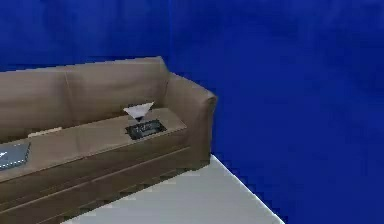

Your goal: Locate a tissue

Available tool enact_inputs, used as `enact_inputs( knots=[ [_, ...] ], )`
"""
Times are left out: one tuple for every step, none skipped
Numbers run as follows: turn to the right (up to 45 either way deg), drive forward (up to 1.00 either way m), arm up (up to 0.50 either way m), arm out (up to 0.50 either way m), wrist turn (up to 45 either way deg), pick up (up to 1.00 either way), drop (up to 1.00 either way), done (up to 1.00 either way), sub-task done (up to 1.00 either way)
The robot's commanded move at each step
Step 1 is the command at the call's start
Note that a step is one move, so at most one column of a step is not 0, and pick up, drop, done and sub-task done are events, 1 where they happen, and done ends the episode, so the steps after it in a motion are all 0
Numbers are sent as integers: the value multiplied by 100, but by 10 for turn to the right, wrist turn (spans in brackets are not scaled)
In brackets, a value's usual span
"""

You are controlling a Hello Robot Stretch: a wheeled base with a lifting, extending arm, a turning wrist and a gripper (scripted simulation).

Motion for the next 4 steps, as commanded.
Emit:
enact_inputs(
  knots=[
    [-450, 0, 0, 0, 0, 0, 0, 0, 0],
    [-450, 0, 0, 0, 0, 0, 0, 0, 0],
    [0, 100, 0, 0, 0, 0, 0, 0, 0],
    [-60, 0, 0, 0, 0, 0, 0, 0, 0]
  ],
)
